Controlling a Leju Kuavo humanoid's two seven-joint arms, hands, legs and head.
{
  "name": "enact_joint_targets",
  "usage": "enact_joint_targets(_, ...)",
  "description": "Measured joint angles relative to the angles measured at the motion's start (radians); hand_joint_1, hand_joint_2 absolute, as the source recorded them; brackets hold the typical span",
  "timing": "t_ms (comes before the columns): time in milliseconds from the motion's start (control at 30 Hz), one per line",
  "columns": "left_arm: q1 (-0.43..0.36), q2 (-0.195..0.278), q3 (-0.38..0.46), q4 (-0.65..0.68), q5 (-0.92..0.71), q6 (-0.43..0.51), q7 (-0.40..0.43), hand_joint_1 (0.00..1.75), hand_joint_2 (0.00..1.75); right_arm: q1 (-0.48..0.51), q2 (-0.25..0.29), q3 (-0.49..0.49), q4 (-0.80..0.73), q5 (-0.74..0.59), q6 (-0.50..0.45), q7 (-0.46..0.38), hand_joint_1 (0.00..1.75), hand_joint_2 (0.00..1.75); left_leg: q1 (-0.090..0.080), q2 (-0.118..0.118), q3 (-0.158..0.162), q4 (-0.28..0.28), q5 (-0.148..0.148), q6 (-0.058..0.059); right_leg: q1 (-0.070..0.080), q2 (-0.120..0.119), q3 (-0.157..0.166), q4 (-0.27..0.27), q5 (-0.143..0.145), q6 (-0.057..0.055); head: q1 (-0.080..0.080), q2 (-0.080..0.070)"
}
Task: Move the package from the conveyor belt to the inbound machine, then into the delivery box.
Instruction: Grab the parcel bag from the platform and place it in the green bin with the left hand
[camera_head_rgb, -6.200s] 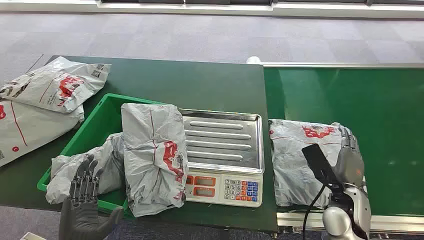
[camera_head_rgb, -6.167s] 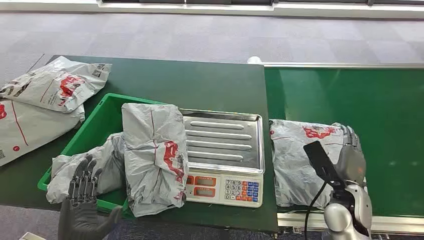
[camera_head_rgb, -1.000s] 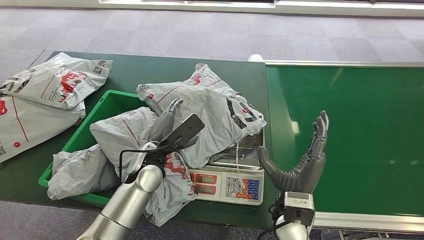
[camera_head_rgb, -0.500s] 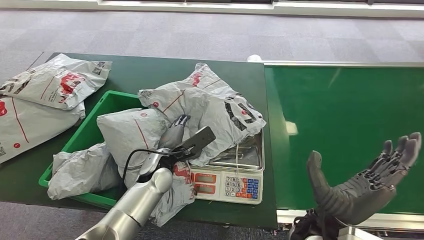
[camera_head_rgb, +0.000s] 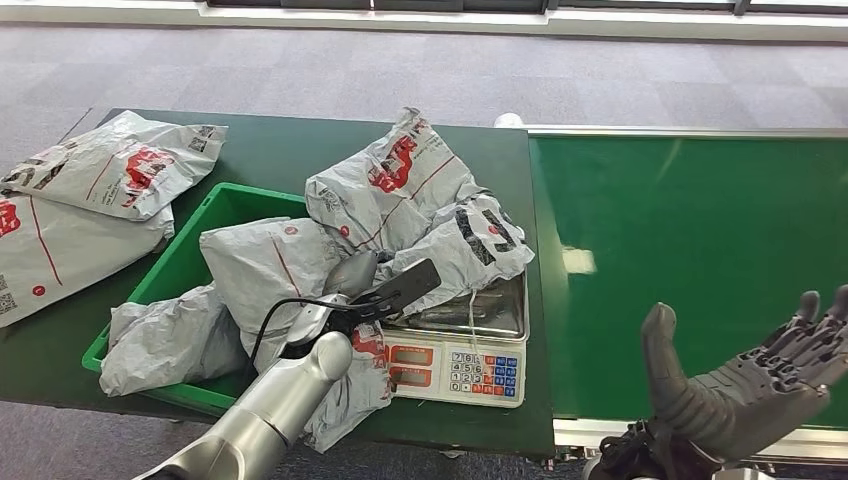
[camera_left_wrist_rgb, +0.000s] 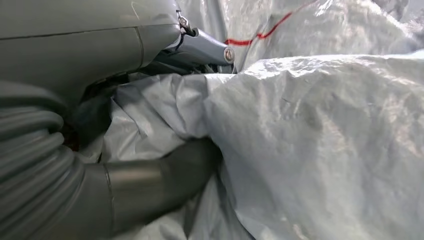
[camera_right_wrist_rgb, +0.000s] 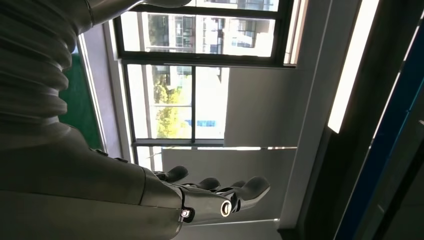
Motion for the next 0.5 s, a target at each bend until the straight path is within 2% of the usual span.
enact_joint_targets(233,0.039,0.006,0.043,-0.106,0.011,0.008,-0.029,1.75,1.75,0.006,0.001,-0.017,0.000,-0.024,0.000,0.000,0.00,1.75,0.000,0.000,-0.002,0.000,0.000,0.000,0.000,0.000,-0.003,0.000,0.000,0.000,0.000,0.000)
enact_joint_targets(500,0.095,0.022,0.088,-0.342,0.056,0.049,-0.088,1.75,1.75,0.013,0.005,-0.030,0.000,-0.028,0.000,0.000,0.00,1.75,0.000,0.000,-0.007,0.000,0.000,0.000,0.000,0.001,-0.008,0.000,0.000,0.000,0.000,0.000)
